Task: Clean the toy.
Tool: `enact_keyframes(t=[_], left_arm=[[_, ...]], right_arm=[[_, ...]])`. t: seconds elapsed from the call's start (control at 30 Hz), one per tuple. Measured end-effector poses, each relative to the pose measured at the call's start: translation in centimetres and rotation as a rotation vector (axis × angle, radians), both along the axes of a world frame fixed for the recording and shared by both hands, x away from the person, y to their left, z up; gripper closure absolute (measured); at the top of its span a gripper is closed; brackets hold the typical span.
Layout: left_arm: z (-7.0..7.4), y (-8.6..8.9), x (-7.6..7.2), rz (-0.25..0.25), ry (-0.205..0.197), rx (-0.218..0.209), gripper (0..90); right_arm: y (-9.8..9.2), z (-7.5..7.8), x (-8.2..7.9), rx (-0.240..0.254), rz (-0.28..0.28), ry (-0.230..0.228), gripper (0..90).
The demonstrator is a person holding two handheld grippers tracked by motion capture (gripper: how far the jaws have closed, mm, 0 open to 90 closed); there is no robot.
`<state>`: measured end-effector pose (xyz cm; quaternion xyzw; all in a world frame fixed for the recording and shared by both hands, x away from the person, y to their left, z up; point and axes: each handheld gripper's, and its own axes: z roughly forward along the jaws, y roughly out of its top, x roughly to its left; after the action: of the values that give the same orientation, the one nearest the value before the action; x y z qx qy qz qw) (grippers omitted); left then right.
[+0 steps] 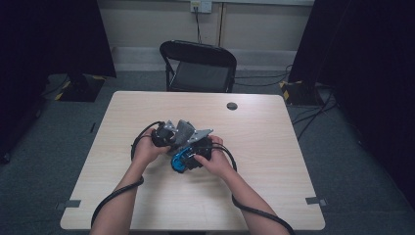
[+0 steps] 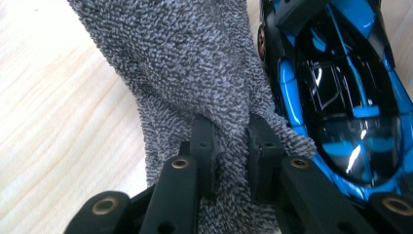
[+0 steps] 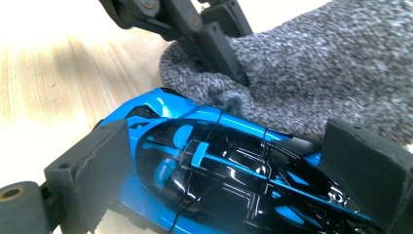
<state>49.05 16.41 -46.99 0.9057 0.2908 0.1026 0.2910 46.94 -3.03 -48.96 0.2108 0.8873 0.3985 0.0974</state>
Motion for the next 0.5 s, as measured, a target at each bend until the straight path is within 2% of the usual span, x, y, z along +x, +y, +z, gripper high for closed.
enact_keyframes(t=[0.23,0.33,0.5], left_arm=[[-0.2,1.4,-1.1,0.015,0.007,-0.025,76.1],[-0.1,1.7,-1.6,0.019,0.0,-0.021,76.1],[-0.1,2.4,-1.9,0.024,0.013,-0.014,76.0]], right_arm=[[0.2,0.0,-0.2,0.002,0.003,0.003,4.4],[0.3,0.0,-0.3,0.004,0.006,0.002,4.4],[0.4,0.1,-0.3,-0.006,0.013,0.007,4.5]])
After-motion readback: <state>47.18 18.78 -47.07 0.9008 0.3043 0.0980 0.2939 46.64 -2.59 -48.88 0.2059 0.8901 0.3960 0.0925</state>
